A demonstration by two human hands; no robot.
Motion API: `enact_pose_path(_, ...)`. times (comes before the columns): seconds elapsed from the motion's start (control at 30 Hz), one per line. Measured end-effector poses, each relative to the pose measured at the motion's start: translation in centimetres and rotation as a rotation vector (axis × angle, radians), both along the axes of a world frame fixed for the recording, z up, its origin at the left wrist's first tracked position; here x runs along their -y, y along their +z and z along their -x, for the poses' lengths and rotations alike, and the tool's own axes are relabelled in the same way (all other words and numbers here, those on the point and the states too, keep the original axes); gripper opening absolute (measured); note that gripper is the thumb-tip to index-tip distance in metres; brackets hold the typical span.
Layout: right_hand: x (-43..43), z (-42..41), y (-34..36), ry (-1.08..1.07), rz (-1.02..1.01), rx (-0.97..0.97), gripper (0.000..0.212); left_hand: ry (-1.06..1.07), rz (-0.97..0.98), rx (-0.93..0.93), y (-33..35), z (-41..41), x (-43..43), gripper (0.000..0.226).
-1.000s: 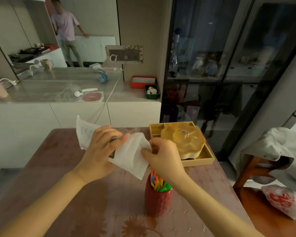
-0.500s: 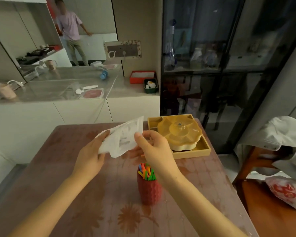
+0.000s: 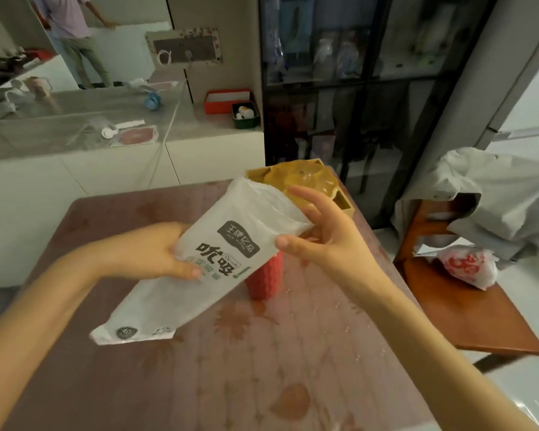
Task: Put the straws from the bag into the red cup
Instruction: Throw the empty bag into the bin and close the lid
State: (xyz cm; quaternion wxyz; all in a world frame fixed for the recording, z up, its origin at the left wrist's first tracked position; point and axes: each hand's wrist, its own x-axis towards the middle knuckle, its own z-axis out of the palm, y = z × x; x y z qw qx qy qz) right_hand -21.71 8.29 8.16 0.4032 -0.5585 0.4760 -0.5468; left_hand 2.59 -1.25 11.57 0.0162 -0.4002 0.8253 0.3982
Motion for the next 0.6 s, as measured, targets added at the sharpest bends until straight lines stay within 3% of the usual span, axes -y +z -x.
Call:
enact_pose_path(0.17, -8.2, 0.2, -2.2, -0.208, -0.075, -0.036, 0.029, -0.2, -0.195, -0.048, -5.1, 2.9, -4.9, 0.038)
enact_pose_path(0.27, -13.3, 1.8, -3.9, -0.338, -0.166, -0.12, 0.029, -0.279, -0.278, -0.091, -8.8, 5.5, -8.4, 0.044)
enact_pose_path(0.37, -18.8, 4.4, -5.1, -0.44, -0.216, -0.153, 0.008, -0.377, -0.238, -0.081, -12.0, 8.2, -11.0, 0.061)
enact_pose_path(0.6, -30.4, 11.6, -9.7, -0.724, -0.462, -0.363, 0.019, -0.321, -0.104, -0.143, -18.1, 15.1, -17.1, 0.027)
